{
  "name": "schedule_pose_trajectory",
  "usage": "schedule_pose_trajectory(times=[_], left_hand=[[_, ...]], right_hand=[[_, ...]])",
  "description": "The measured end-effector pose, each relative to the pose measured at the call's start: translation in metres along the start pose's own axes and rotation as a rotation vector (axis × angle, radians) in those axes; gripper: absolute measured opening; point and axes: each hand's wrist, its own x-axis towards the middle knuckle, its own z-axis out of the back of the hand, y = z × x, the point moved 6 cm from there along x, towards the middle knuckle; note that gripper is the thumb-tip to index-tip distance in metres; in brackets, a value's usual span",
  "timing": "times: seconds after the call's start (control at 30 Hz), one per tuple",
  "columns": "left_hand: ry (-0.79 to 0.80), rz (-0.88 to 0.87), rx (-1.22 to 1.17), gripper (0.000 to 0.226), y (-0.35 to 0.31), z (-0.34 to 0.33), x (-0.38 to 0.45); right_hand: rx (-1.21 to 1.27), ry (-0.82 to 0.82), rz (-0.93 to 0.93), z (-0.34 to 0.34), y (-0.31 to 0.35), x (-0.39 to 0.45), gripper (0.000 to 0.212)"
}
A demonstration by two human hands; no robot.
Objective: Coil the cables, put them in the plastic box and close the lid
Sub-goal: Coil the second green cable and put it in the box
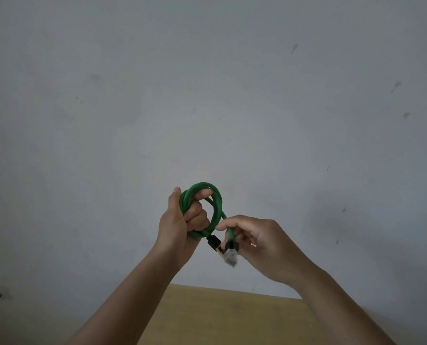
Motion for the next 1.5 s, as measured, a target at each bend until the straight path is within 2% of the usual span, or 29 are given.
schedule_pose_trajectory(times=[0.03, 0.1, 0.13, 0.3, 0.4, 0.5, 0.57, 0.73, 0.87, 1.13, 1.37, 1.5], left_hand=[[0.013, 0.017, -0.015, 0.063, 0.003, 0.000, 0.000], [0.065, 0.061, -0.065, 0.061, 0.008, 0.000, -0.002], [0.101, 0.088, -0.094, 0.059, 0.010, -0.001, -0.003], [0.228, 0.189, -0.127, 0.054, 0.016, -0.002, -0.007], [0.114, 0.145, 0.130, 0.056, 0.016, 0.006, -0.004], [-0.088, -0.060, 0.593, 0.046, 0.007, 0.016, -0.005], [-0.119, -0.193, 0.756, 0.037, 0.005, 0.014, -0.009], [-0.228, -0.274, 0.575, 0.030, -0.003, 0.021, -0.004], [-0.235, -0.273, 0.512, 0.029, -0.009, 0.023, 0.001], [-0.178, -0.249, 0.537, 0.030, -0.004, 0.021, 0.001], [-0.220, -0.348, 0.686, 0.039, -0.017, 0.016, 0.001], [-0.189, -0.401, 0.772, 0.036, -0.014, 0.009, -0.002]], right_hand=[[-0.029, -0.080, 0.037, 0.001, 0.000, 0.000, 0.018], [-0.090, -0.224, 0.095, 0.005, -0.001, -0.001, 0.035], [-0.102, -0.242, 0.098, 0.005, -0.004, -0.001, 0.037], [0.207, -0.011, -0.052, -0.006, -0.010, -0.001, 0.027], [0.274, -0.030, -0.111, -0.007, -0.014, -0.002, 0.027], [0.188, -0.065, -0.154, -0.006, -0.022, -0.002, 0.029], [0.150, -0.077, -0.156, -0.005, -0.023, -0.001, 0.033], [-0.021, -0.188, -0.012, -0.002, -0.014, 0.001, 0.047], [-0.053, -0.214, 0.086, -0.005, -0.009, 0.001, 0.062], [0.021, -0.318, 0.050, 0.003, -0.001, -0.001, 0.016], [-0.194, -0.312, -0.078, -0.018, -0.005, -0.009, 0.016], [-0.193, -0.326, -0.173, -0.021, -0.004, -0.005, 0.024]])
